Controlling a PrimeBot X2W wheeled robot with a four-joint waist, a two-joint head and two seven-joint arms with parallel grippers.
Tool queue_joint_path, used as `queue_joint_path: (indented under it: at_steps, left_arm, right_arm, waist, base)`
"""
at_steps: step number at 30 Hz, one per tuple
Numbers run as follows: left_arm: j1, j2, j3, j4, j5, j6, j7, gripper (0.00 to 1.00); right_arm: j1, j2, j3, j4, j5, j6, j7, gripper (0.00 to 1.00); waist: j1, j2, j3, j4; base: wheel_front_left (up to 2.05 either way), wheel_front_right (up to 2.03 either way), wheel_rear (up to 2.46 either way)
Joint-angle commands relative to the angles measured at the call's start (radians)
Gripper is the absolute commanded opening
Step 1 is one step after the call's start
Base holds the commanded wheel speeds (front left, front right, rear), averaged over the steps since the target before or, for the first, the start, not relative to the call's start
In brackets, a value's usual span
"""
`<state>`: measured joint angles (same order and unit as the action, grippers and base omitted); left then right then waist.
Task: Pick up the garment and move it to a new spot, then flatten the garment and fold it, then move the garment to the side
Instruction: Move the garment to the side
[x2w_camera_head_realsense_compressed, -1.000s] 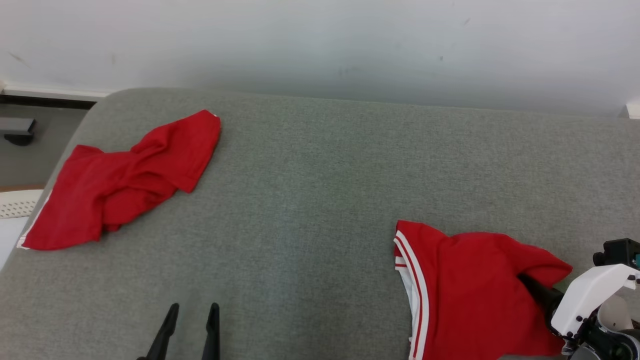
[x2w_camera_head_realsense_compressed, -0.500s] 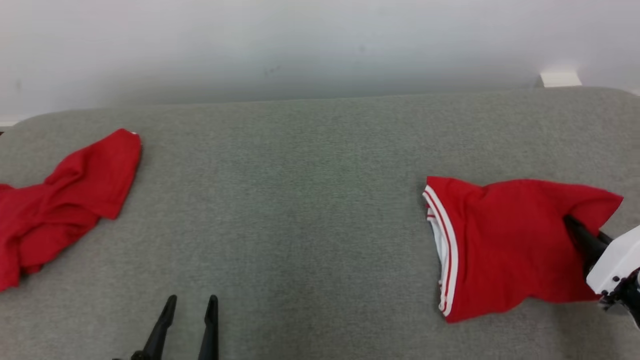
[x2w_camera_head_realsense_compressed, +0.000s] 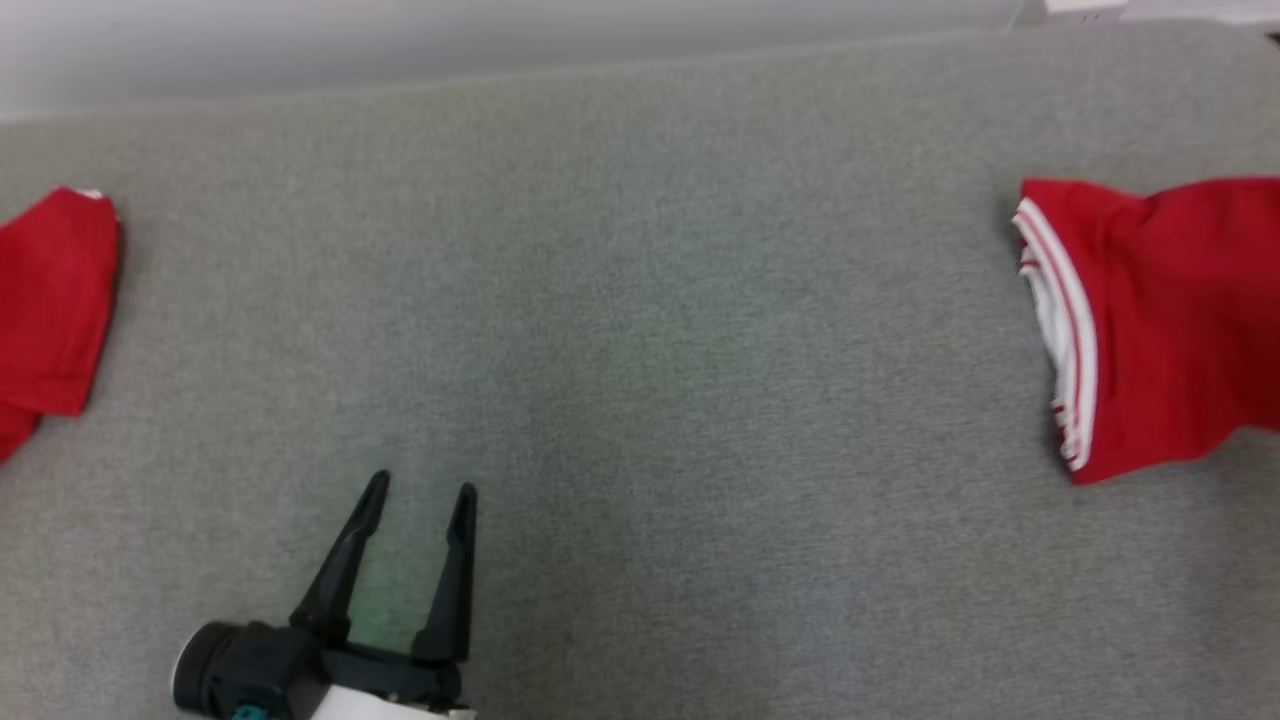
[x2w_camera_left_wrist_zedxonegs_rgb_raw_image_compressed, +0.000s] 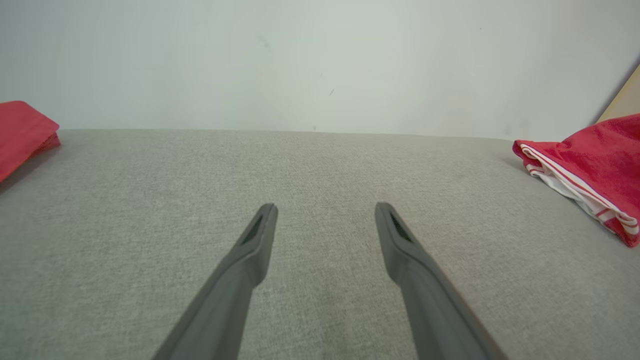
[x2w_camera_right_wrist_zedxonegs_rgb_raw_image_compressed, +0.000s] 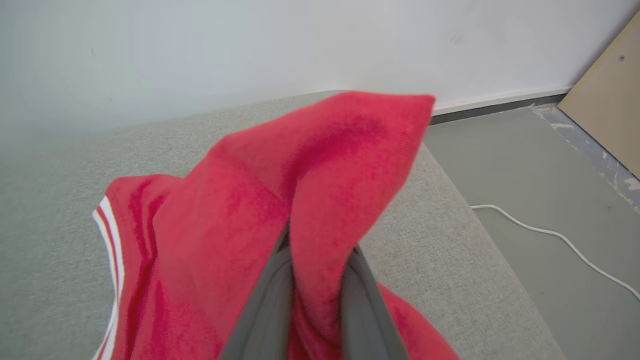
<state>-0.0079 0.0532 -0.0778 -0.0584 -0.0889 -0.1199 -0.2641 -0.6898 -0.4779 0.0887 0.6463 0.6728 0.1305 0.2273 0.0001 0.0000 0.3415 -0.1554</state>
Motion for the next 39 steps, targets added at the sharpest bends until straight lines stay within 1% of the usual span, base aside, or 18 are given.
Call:
queue_joint_path:
  at_steps: [1, 4, 5, 6, 7, 11, 14, 18, 20, 26, 27, 28, 31, 32, 33, 34, 35, 39]
  left_arm:
    - [-0.025, 0.016, -0.013, -0.007, 0.007, -0.004, 0.0, 1.0]
    - [-0.051, 0.025, -0.026, -0.01, 0.009, -0.009, 0.0, 1.0]
    - [-0.056, 0.027, -0.029, -0.011, 0.008, -0.009, 0.0, 1.0]
    - [-0.061, 0.028, -0.031, -0.012, 0.007, -0.009, 0.0, 1.0]
    - [-0.065, 0.029, -0.031, -0.012, 0.007, -0.009, 0.0, 1.0]
    - [-0.061, 0.026, -0.018, -0.007, -0.002, -0.01, 0.0, 1.0]
    - [-0.046, 0.019, -0.012, 0.006, -0.01, -0.01, 0.0, 1.0]
    - [-0.025, 0.009, -0.013, 0.02, -0.022, -0.011, 0.0, 1.0]
    - [-0.019, 0.007, -0.012, 0.027, -0.025, -0.011, 0.0, 1.0]
    - [0.063, 0.0, -0.011, 0.071, -0.04, 0.009, 0.0, 1.0]
    - [0.063, 0.0, -0.011, 0.071, -0.04, 0.009, 0.0, 1.0]
    - [0.091, -0.001, -0.015, 0.08, -0.055, 0.021, 0.0, 1.0]
    - [0.134, -0.001, -0.028, 0.091, -0.075, 0.048, 0.0, 1.0]
    - [0.148, -0.001, -0.032, 0.094, -0.081, 0.057, 0.0, 1.0]
    - [0.148, -0.001, -0.032, 0.094, -0.081, 0.057, 0.0, 1.0]
    - [0.167, -0.001, -0.04, 0.095, -0.088, 0.07, 0.0, 1.0]
    - [0.167, -0.001, -0.04, 0.095, -0.088, 0.07, 0.0, 1.0]
    - [0.196, -0.001, -0.039, 0.106, -0.085, 0.088, 0.0, 1.0]
  right_arm:
    - [-0.058, -0.014, -0.028, 0.041, -0.044, 0.0, -0.018, 0.0]
    - [-0.126, -0.015, -0.061, 0.107, -0.114, 0.0, -0.028, 0.0]
    - [-0.151, -0.026, -0.078, 0.131, -0.15, 0.0, -0.042, 0.14]
    - [-0.174, -0.034, -0.093, 0.156, -0.192, 0.0, -0.06, 0.8]
    - [-0.194, -0.037, -0.112, 0.18, -0.228, -0.001, -0.078, 1.0]
    - [-0.242, -0.027, -0.19, 0.254, -0.386, -0.001, -0.194, 1.0]
    - [-0.241, 0.007, -0.234, 0.277, -0.47, -0.001, -0.288, 1.0]
    - [-0.182, 0.065, -0.258, 0.26, -0.522, -0.001, -0.402, 1.0]
    - [-0.163, 0.078, -0.252, 0.247, -0.532, -0.001, -0.424, 1.0]
    - [0.058, 0.173, -0.188, 0.072, -0.534, -0.001, -0.485, 1.0]
    - [0.058, 0.173, -0.188, 0.072, -0.534, -0.001, -0.485, 1.0]
    - [0.149, 0.196, -0.176, -0.009, -0.521, -0.001, -0.491, 1.0]
    - [0.306, 0.224, -0.173, -0.14, -0.528, -0.001, -0.492, 1.0]
    - [0.36, 0.239, -0.169, -0.189, -0.532, -0.001, -0.492, 1.0]
    - [0.36, 0.239, -0.169, -0.189, -0.532, -0.001, -0.492, 1.0]
    - [0.465, 0.27, -0.167, -0.276, -0.544, -0.001, -0.492, 1.0]
    - [0.465, 0.27, -0.167, -0.276, -0.544, -0.001, -0.492, 1.0]
    - [0.63, 0.326, -0.138, -0.402, -0.556, -0.001, -0.492, 1.0]
  waist:
    - [-0.0001, 0.0, 0.063, 0.024]
    - [-0.0001, 0.0, 0.099, 0.046]
    - [-0.0001, 0.0, 0.109, 0.052]
    - [-0.0001, 0.0, 0.117, 0.058]
    - [-0.0001, 0.0, 0.124, 0.063]
    - [-0.0001, 0.0, 0.12, 0.07]
    - [-0.0001, 0.0, 0.084, 0.063]
    - [-0.0001, 0.0, 0.009, 0.049]
    - [-0.0001, 0.0, -0.014, 0.044]
    - [-0.0001, 0.0, -0.196, 0.008]
    - [-0.0001, 0.0, -0.196, 0.008]
    - [-0.0001, 0.0, -0.246, 0.004]
    - [-0.0001, 0.0, -0.308, 0.003]
    - [-0.0001, 0.0, -0.326, 0.002]
    - [-0.0001, 0.0, -0.326, 0.002]
    - [-0.0001, 0.0, -0.346, -0.001]
    - [-0.0001, 0.0, -0.346, -0.001]
    - [-0.0001, 0.0, -0.368, -0.005]
  base:
    - [0.0, 0.0, 0.0]
    - [0.0, 0.0, 0.0]
    - [0.0, 0.0, 0.0]
    - [0.0, 0.0, 0.0]
    - [0.0, 0.0, 0.0]
    - [0.0, 0.0, 0.0]
    - [0.0, 0.0, 0.0]
    - [0.0, 0.0, 0.0]
    - [0.0, 0.0, 0.0]
    - [0.0, 0.0, 0.0]
    - [0.0, 0.0, 0.0]
    - [0.0, 0.0, 0.0]
    - [0.0, 0.0, 0.0]
    - [0.0, 0.0, 0.0]
    - [0.0, 0.0, 0.0]
    - [0.0, 0.0, 0.0]
    - [0.0, 0.0, 0.0]
    - [0.0, 0.0, 0.0]
